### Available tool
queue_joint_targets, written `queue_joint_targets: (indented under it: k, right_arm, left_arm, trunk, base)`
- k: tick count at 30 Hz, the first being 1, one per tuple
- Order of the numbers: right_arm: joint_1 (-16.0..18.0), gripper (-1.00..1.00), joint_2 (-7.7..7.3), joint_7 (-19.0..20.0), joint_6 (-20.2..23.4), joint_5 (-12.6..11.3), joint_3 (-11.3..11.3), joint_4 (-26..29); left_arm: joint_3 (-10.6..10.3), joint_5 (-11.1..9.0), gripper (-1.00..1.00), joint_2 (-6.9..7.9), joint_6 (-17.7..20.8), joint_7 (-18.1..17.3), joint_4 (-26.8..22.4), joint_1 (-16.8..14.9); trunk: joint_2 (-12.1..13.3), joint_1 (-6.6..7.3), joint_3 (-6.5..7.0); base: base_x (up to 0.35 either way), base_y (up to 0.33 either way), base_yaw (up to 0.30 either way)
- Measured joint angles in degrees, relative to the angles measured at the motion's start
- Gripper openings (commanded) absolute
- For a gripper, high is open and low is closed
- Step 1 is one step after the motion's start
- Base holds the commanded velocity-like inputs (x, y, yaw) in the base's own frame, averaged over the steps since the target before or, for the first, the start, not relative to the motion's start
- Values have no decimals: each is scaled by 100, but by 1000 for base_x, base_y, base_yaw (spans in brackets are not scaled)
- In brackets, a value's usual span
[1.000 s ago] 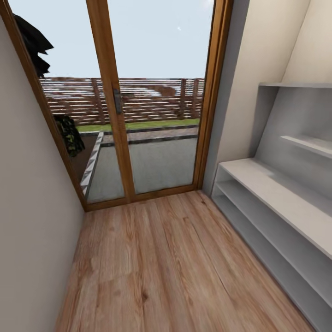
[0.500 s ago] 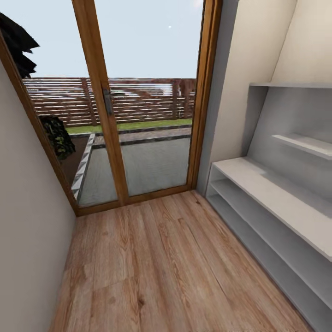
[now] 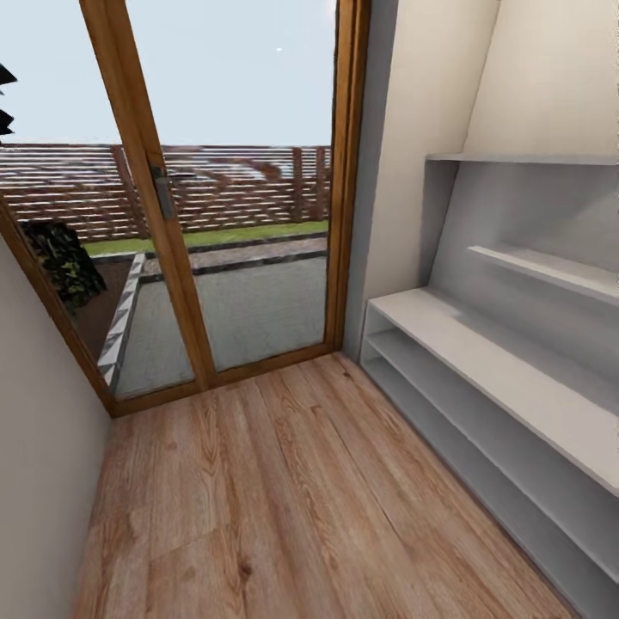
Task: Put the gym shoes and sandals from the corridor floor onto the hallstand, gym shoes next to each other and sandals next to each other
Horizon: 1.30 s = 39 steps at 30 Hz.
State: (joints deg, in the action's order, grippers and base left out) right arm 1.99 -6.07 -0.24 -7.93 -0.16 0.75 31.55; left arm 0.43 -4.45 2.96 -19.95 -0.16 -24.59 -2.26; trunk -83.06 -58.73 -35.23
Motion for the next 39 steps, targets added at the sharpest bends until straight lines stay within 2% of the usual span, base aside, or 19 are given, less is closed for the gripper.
queue_joint_targets:
  k: [8,20,39]
  right_arm:
    - [0,100,0,0,2,0,0,9]
    - [0,100,0,0,0,0,0,12]
    - [-1,100,0,0,2,0,0,13]
  left_arm:
    - [-6,3,100,-1,0,0,-4,0]
    - [-5,0,100,2,-1,0,-5,0]
    - [2,-1,100,10,-1,0,-4,-1]
  trunk:
    - [0,-1,0]
    - [0,-1,0]
    - [0,0,0]
  base:
    - [-18,0,-10]
    - [-208,0,-6]
    - [-8,35,-259]
